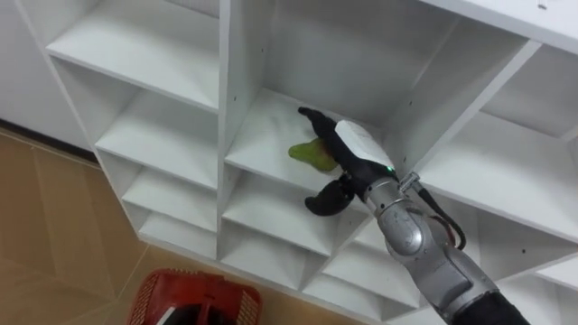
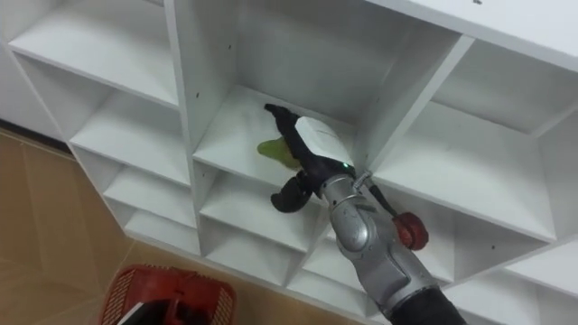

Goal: Collect fruits from the closet

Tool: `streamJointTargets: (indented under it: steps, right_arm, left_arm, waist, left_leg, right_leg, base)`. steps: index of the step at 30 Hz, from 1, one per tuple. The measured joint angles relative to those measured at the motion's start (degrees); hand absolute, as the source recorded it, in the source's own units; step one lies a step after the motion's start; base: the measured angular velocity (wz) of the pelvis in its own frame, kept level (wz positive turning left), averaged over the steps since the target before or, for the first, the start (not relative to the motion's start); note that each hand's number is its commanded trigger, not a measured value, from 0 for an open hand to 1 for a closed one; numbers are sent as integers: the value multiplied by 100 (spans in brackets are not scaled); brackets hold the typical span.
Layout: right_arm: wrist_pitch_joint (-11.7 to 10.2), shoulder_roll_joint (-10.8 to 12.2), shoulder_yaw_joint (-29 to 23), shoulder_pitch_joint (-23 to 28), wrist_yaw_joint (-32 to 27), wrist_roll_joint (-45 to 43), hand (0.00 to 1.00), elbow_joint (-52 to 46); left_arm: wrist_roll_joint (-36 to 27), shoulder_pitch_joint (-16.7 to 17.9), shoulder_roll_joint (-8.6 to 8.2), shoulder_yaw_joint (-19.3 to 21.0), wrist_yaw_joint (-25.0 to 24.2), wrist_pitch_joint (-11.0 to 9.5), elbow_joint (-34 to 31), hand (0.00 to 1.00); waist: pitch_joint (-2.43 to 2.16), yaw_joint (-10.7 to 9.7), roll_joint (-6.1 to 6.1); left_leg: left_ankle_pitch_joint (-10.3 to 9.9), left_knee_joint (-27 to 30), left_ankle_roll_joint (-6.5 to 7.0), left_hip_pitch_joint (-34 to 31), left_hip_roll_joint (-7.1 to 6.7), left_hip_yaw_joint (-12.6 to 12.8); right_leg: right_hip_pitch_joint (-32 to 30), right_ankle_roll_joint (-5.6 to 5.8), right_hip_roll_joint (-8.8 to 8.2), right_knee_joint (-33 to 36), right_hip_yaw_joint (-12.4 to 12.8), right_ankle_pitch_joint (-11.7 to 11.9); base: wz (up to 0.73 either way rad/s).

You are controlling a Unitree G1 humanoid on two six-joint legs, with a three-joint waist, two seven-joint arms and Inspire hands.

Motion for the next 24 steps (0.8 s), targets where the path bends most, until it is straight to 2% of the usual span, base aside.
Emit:
streamJointTargets:
  steps: [4, 7, 11, 15, 24]
  right_arm:
    - [20, -3, 0, 2, 5, -54, 0, 1]
    - [54, -3, -2, 54, 4, -48, 0, 2]
    - [158, -3, -74, 55, -5, -86, 0, 4]
    - [191, 0, -135, 55, -156, -153, 0, 3]
    - [186, 13, -276, 53, -421, -257, 0, 3]
  left_arm:
    - [0, 3, -4, 90, -21, -1, -7, 100]
    - [0, 80, -5, 160, -33, 7, -119, 100]
    - [7, 113, -36, 294, -97, 85, -187, 100]
    - [93, 130, -69, 305, -97, 162, -291, 100]
    - [126, 173, -135, 305, -95, 204, -322, 100]
  waist:
    - [36, 25, -29]
    - [33, 25, -43]
    - [47, 10, -23]
    - [75, 10, 17]
    - [63, 26, 69]
  left_leg:
    - [0, 5, 0, 6, -2, -25]
    - [-1, 8, 1, -17, -4, -30]
    - [-3, -16, 0, -33, -5, -44]
    - [-3, -15, -1, -50, -7, -71]
    - [1, 40, 0, -18, -53, -122]
  right_leg:
    - [20, 0, -2, -1, -7, 0]
    - [26, 0, -6, 5, -14, 0]
    - [27, 0, 1, 13, -20, 0]
    - [27, 0, -2, 14, -144, 1]
    - [40, 2, -15, 1, -159, -1]
  base:
    - [3]
    - [0]
    - [0]
    - [5]
    - [2]
